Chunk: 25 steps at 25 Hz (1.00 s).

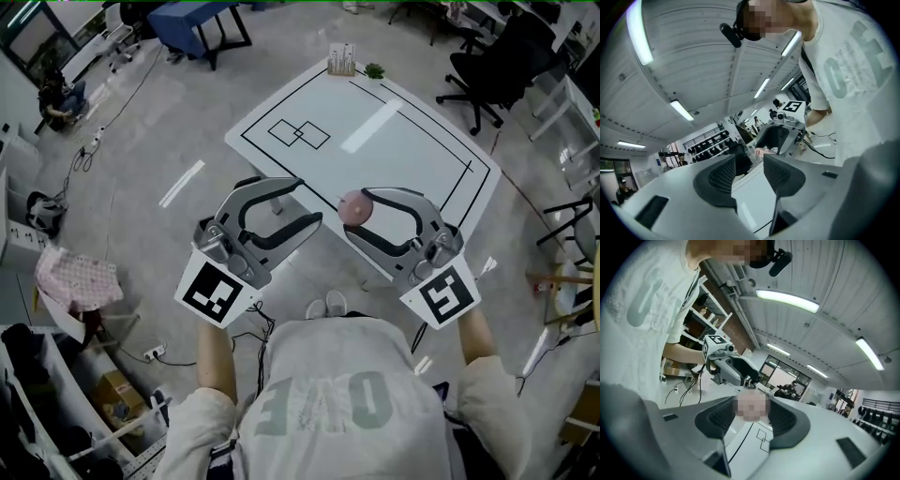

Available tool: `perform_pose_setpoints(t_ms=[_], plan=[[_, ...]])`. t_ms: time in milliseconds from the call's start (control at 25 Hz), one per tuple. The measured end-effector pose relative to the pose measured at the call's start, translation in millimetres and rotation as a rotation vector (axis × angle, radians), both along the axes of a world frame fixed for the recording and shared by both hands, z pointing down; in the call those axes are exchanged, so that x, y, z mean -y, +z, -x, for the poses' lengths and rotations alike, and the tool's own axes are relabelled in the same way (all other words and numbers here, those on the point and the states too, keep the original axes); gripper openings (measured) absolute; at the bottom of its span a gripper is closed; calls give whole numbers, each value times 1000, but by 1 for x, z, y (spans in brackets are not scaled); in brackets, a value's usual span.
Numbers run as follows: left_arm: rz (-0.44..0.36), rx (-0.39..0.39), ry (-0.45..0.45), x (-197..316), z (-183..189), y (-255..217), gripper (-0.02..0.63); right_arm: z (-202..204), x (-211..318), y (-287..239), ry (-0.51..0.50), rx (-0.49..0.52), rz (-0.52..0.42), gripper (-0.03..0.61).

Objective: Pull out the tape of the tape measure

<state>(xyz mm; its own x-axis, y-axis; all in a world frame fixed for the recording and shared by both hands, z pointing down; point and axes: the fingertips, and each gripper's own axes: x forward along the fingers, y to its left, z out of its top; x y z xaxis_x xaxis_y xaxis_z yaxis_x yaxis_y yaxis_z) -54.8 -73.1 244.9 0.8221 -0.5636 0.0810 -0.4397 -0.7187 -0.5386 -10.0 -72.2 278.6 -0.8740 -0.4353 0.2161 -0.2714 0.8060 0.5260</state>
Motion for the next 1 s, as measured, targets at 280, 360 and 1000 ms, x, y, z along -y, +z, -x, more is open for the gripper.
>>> perform_pose_setpoints(t_ms=[280,360,1000], plan=[[86,113,138,-23,-21,27,149,11,-29,15,-160,-141,-52,229],[86,159,157,-28,-23,34,127,12,-34,17,-188,-166,-58,229],[146,208,194,-35,-25,52,31,15,-41,30,-226,-192,-30,229]])
